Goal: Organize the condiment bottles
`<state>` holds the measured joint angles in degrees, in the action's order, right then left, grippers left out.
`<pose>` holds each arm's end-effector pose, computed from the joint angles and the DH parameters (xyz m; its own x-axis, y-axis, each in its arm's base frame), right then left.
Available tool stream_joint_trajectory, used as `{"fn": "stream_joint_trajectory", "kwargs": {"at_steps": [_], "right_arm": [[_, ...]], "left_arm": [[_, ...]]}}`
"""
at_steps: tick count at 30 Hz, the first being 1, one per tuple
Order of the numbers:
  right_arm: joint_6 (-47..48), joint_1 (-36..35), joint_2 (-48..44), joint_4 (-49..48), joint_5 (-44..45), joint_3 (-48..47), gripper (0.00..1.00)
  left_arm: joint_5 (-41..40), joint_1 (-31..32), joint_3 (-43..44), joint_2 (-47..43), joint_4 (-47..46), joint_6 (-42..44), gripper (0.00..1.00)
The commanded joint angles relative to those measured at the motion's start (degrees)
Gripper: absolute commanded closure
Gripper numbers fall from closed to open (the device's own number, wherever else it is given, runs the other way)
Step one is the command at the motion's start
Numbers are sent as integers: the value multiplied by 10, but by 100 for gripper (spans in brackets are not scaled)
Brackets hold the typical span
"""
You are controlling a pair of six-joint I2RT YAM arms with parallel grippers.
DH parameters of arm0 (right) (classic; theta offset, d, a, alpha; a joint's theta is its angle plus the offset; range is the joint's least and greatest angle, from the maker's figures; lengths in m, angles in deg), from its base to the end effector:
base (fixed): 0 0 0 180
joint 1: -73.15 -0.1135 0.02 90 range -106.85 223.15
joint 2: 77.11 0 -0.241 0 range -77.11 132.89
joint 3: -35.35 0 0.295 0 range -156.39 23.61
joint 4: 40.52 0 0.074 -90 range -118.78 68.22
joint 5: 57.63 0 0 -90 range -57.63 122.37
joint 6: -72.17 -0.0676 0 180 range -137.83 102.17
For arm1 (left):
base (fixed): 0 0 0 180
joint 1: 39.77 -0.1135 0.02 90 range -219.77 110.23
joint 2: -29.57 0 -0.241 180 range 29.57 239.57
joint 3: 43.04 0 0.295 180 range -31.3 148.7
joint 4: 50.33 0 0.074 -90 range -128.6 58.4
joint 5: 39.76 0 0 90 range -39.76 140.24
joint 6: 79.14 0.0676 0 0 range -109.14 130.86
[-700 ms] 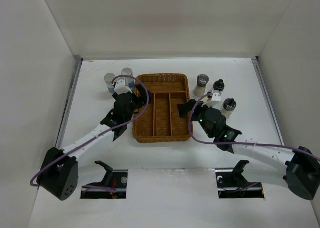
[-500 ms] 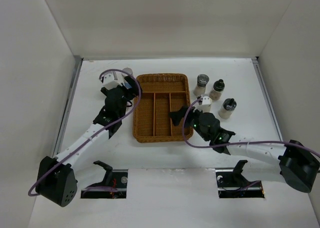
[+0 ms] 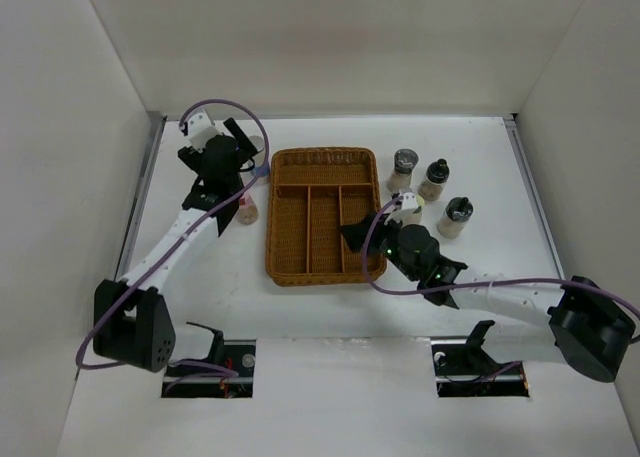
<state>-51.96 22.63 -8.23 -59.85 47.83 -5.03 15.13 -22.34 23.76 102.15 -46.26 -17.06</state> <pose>0.2236 0.2431 0.1754 -0.4074 0.3560 -0.8410 -0.4204 0.7444 0.5187 0.3635 -0.0734 0.2916 -0.0058 -0.3997 -0.9166 -0.3376 0.8636 -0.3744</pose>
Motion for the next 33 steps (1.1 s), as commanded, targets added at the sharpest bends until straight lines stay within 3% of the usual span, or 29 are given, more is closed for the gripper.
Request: {"fn": "stream_joint_trajectory", "kwargs": {"at_steps": [1,5,27,33], "right_arm": [[3,8,5,-42,-13,4,35],[5,8,11,-43,-19,3,24],[1,22,18,-51,-17,10,22],[4,23,20,-50,-17,9,22]], "left_arm": [[-14,-24,50,48,43,3,15],[-10,-42,81,94,77,1,14],[-7,-86,178,255,96,43,23],[4,-90,168,257,90,34,46]]}}
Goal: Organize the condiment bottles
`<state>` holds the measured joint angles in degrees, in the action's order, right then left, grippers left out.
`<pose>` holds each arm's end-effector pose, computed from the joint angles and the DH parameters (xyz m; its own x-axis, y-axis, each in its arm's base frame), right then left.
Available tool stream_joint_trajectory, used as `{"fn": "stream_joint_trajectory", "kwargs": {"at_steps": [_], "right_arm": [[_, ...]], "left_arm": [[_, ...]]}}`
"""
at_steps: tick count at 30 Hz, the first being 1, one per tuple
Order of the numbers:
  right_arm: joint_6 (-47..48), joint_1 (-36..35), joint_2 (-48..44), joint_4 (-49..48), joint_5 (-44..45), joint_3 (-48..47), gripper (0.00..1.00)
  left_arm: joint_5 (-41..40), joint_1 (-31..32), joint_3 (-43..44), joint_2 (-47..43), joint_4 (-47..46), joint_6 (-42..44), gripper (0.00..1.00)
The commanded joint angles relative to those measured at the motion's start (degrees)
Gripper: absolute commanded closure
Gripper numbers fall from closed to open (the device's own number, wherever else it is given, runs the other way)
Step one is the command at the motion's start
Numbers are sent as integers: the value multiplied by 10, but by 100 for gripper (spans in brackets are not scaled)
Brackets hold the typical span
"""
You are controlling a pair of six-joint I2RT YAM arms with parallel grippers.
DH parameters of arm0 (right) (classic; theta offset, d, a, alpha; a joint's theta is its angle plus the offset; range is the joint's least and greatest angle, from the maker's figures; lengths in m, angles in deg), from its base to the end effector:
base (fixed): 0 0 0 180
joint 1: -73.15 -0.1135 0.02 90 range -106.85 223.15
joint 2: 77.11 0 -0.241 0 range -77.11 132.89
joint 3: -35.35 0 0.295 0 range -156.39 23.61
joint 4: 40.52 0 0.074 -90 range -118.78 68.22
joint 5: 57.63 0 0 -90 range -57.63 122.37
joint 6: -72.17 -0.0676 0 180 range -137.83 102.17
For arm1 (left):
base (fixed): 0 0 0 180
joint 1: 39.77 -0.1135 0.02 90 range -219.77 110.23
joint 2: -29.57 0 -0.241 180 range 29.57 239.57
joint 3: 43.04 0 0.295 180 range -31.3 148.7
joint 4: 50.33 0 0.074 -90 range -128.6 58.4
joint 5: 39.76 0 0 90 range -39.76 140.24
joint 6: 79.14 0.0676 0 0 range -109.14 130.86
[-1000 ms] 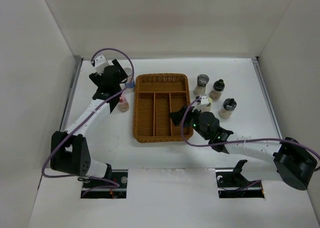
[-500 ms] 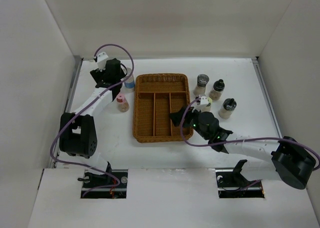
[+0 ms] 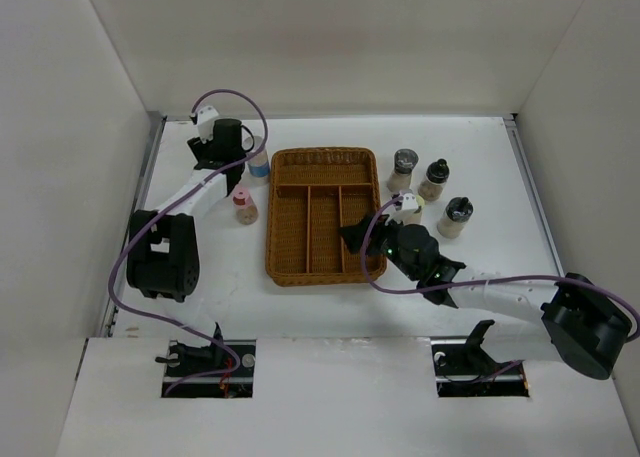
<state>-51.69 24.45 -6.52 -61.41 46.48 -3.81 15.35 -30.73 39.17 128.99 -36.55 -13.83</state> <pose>0.2294 0.2362 0.1614 -0.4181 0.3428 -0.8412 -0.4064 0.7576 0.5107 0.4527 -0.0329 0.1973 -0.3136 -0.2970 -0.9019 -0.5353 0.8398 -0.0905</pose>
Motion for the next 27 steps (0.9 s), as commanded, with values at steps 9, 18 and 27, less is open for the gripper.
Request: {"fn": "stream_joint_trajectory", "kwargs": {"at_steps": [9,18,27], "right_arm": [[7,5,-6,-39,0,0,21],[0,12,3,-48,1,5,22],[-5,30,-18,-51,20,20,23]], "left_arm": [[-46,1,-80,-160,-76,-13,61],[-106,109,-62,-282,-143,86,60],[-45,220,18,-221,-149,93,60]]}}
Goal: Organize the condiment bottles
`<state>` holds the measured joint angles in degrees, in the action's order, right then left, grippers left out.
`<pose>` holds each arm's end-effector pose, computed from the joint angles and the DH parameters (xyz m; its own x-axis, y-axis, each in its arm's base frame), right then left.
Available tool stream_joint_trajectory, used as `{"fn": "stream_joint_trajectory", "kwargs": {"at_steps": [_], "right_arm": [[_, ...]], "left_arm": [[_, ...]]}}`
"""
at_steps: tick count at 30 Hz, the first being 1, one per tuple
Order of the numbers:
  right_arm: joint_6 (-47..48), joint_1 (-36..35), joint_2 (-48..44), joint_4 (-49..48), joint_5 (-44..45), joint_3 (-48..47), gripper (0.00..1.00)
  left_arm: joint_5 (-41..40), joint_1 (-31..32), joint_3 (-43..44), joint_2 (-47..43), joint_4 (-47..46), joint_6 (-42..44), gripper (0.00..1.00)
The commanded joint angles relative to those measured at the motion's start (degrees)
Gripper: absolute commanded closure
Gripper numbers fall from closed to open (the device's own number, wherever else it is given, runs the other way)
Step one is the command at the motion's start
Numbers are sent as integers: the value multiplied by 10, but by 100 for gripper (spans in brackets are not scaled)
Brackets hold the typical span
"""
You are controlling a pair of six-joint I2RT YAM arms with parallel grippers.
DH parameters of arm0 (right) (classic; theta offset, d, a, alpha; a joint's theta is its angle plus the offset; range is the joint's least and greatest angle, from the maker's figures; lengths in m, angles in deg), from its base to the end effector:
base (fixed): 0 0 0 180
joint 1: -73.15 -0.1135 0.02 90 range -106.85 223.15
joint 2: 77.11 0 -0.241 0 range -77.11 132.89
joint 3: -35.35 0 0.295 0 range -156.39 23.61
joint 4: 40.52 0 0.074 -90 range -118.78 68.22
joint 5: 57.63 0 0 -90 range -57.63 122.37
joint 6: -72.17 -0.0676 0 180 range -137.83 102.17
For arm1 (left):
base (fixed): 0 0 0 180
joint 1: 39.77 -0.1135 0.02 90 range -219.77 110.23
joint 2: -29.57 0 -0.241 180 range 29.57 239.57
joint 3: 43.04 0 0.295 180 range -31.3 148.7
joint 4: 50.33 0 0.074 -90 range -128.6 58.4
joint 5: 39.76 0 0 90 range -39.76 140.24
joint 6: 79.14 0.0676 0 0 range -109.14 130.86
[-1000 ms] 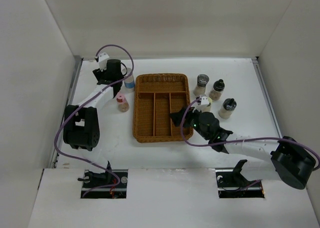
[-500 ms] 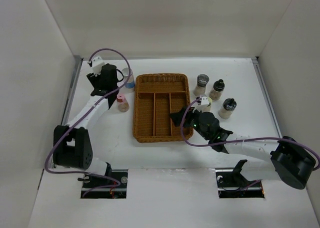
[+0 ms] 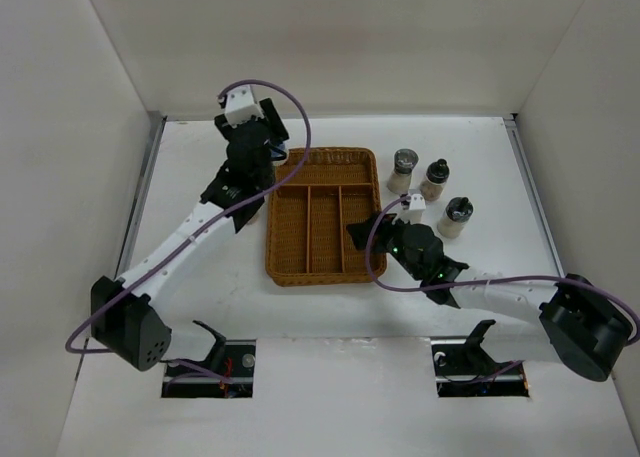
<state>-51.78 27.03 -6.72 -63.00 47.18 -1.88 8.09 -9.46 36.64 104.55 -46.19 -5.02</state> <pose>0.2364 0.2208 0.1533 -0.3985 0.3645 -0.8416 -0.3619 0.7807 0.5095 0.3472 -0.1504 0.3717 0.0643 -0.2725 -0.9600 -0.1950 0.9400 -0.2799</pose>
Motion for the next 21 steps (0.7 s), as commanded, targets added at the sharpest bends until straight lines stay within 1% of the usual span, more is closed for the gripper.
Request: {"fn": "stream_joint_trajectory", "kwargs": {"at_steps": [1,4,7,14,21], "right_arm": [[-4,5,-15,-38,14,3,23],[-7,9,2,-31,14,-4,24],[1,8,-2,-31,17,-5,23],[1,8,-12,-31,16,-2,23],[-1,9,-17,-28,13,0,23]], "left_arm": [[36,9,53,41,-53,-1,60],[87,8,83,91,-51,-18,60],[107,6,114,137,-53,-22,60],[125,-7,151,230,-58,-20,60],[118,-14,134,286,-63,-24,60]]}}
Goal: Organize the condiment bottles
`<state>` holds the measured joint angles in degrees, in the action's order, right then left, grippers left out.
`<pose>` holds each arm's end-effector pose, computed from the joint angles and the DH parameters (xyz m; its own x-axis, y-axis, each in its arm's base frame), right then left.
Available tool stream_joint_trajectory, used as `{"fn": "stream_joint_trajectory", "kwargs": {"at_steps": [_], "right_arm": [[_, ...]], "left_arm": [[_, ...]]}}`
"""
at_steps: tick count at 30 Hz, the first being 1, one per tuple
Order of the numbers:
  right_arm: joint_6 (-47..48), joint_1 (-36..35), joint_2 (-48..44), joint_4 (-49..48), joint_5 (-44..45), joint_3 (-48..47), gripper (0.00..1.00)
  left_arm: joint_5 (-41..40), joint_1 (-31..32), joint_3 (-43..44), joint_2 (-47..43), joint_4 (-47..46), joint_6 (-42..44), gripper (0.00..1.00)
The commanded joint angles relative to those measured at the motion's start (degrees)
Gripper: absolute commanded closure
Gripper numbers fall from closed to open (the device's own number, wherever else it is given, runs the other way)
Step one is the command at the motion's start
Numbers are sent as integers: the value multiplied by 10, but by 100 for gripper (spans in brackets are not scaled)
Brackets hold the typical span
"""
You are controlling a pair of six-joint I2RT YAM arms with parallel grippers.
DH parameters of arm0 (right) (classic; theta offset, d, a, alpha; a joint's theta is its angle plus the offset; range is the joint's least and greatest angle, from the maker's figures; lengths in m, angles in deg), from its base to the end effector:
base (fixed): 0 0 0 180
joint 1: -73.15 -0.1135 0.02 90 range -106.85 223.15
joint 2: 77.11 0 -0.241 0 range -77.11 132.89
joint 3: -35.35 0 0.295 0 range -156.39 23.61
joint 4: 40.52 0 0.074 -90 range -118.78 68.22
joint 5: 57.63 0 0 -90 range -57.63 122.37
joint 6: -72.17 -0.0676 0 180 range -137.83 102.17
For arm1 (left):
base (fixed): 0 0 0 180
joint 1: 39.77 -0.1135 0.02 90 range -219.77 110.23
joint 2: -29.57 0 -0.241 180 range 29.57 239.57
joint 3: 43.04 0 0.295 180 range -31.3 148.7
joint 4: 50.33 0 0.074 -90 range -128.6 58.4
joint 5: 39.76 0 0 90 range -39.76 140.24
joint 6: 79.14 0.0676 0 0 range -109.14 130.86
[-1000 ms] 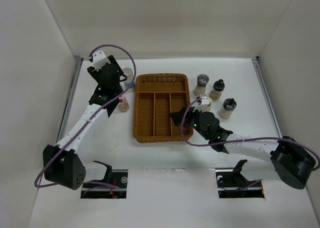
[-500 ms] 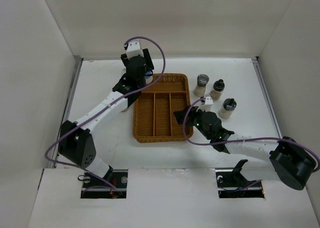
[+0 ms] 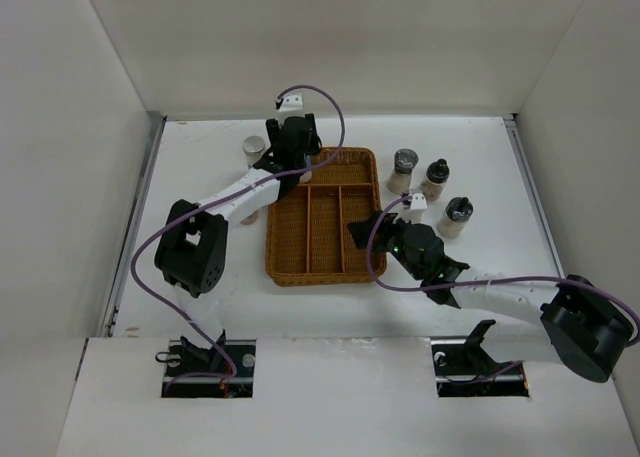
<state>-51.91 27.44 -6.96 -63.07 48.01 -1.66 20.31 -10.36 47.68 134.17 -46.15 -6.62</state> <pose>0.2378 0.2177 0.1533 -0.3889 0.3741 -0.8419 -0.3457 0.7878 0.5098 0.4462 -0.2128 0.2348 -0.2613 -0.1515 -0.9533 -0.0694 0.9880 -0.1380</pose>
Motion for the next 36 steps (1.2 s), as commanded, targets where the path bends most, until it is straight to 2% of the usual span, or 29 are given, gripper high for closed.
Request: {"fn": "stream_joint_trajectory", "kwargs": {"at_steps": [1,11,16,21,26,33,36], "right_arm": [[-1,5,-13,-26,2,-3,23],[0,4,-5,-27,3,-6,23],[2,4,1,-27,4,-7,23],[3,4,-4,-28,8,-6,22],[4,5,-3,-26,8,-7,22],[4,5,-5,-24,6,-8,21],[-1,7,2,-24,1,-9,22]], "left_arm": [[-7,-5,17,-8,-69,-10,60],[-42,-14,-36,4,-108,9,57],[-39,-14,-80,7,-138,-6,43],[-36,-13,-102,-10,-143,-24,23],[-36,-5,-109,-61,-143,-23,13],[-29,-11,-121,-149,-135,-27,10],[-32,-31,-124,-172,-99,-42,12]]}}
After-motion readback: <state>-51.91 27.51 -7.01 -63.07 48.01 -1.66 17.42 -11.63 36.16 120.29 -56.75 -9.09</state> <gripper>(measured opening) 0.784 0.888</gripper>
